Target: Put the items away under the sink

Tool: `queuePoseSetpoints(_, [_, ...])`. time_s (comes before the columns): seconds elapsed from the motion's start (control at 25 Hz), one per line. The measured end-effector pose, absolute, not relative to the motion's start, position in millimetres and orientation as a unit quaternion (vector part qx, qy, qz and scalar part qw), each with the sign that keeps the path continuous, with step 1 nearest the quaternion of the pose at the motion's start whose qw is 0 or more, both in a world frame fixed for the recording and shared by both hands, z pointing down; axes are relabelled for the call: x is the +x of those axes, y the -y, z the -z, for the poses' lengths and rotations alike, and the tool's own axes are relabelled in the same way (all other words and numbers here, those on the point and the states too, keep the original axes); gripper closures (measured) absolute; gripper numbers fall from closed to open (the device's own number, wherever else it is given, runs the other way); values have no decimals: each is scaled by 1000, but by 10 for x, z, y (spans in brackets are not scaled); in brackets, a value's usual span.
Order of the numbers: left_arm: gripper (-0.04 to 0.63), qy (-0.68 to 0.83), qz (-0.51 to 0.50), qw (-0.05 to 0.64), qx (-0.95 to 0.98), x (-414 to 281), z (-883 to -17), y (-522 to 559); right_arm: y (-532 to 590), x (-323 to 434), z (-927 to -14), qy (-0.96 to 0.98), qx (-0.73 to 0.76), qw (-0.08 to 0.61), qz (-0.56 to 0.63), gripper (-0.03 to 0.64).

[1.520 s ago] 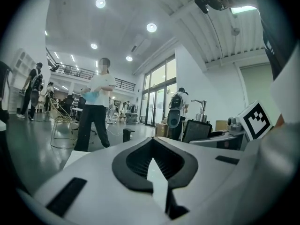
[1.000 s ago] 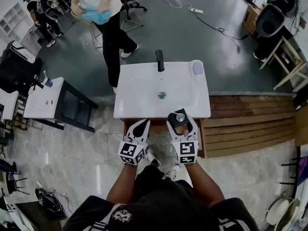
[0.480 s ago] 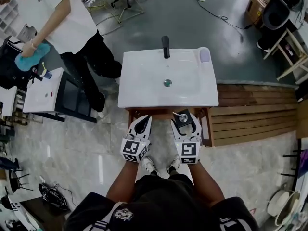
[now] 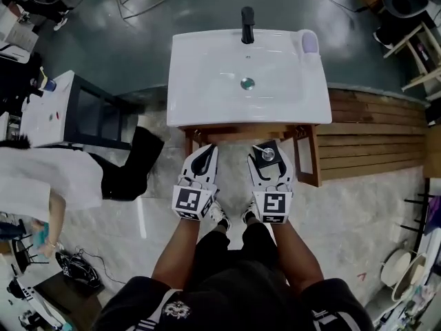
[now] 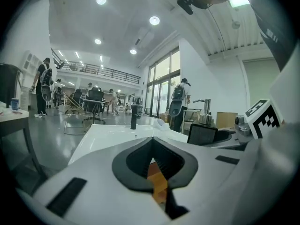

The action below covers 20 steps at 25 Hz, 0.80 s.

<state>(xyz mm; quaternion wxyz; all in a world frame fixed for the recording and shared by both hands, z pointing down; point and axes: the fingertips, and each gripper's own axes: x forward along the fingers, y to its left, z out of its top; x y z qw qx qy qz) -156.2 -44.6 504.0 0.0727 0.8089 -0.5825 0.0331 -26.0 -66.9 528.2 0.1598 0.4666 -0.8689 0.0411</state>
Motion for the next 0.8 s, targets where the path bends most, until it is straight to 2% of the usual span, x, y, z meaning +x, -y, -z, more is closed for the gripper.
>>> queuePoseSetpoints(0.64, [595, 593, -38, 89, 800, -1511, -6352, 508, 902, -596, -6652, 878, 441, 186, -35, 291])
queuePoseSetpoints(0.8, [595, 593, -52, 60, 801, -1483, -6916, 601, 1017, -649, -7158, 884, 431, 178, -36, 291])
